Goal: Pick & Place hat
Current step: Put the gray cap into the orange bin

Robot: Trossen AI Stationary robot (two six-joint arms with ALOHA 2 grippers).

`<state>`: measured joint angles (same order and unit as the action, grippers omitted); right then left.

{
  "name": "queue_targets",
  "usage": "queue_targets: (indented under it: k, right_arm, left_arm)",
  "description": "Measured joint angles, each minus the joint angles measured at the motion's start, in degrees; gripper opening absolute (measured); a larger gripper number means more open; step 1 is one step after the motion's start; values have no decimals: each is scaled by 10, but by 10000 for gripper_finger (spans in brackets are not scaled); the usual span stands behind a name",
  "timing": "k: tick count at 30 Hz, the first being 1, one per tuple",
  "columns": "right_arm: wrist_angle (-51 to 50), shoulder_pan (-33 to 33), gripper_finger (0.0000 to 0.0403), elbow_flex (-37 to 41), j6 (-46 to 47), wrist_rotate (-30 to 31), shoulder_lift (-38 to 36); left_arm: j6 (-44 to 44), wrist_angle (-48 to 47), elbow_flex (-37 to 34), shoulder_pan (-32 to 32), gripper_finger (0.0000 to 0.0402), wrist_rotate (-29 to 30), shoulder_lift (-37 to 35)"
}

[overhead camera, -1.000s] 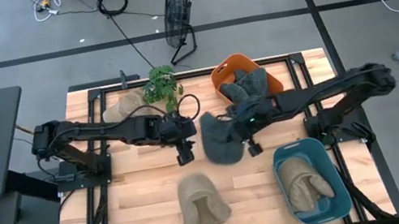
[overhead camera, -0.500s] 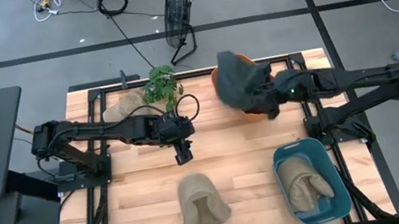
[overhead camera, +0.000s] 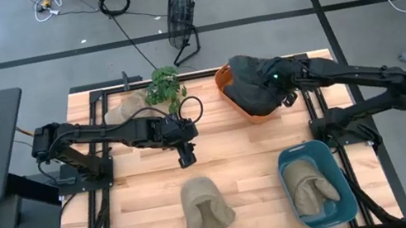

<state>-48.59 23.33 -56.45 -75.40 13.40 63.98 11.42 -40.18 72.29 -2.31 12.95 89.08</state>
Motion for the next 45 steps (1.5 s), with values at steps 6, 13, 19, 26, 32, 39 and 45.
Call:
queue_targets:
  k: [6, 13, 19, 26, 32, 39, 45]
  right_arm:
    - [-11, 4, 0, 33, -36, -44, 55]
    - [46, 5, 5, 97, -8, -35, 78]
    - [61, 5, 47, 107, 51, -35, 78]
    - [59, 5, 95, 107, 92, -39, 77]
    - [37, -18, 127, 108, 126, -15, 46]
    - [-7, -57, 138, 108, 163, 32, -20]
    - [-6, -94, 139, 108, 221, 122, -82]
  left_arm:
    - [15, 0, 0, 0, 174, 0, 0]
    - [26, -1, 0, 0, 174, 0, 0]
    - [25, -3, 0, 0, 174, 0, 0]
    - [31, -11, 0, 0, 174, -1, 0]
    - [47, -20, 0, -1, 174, -26, 0]
    - [46, -21, 18, -6, 174, -32, 0]
    - [32, -57, 71, -5, 174, -32, 0]
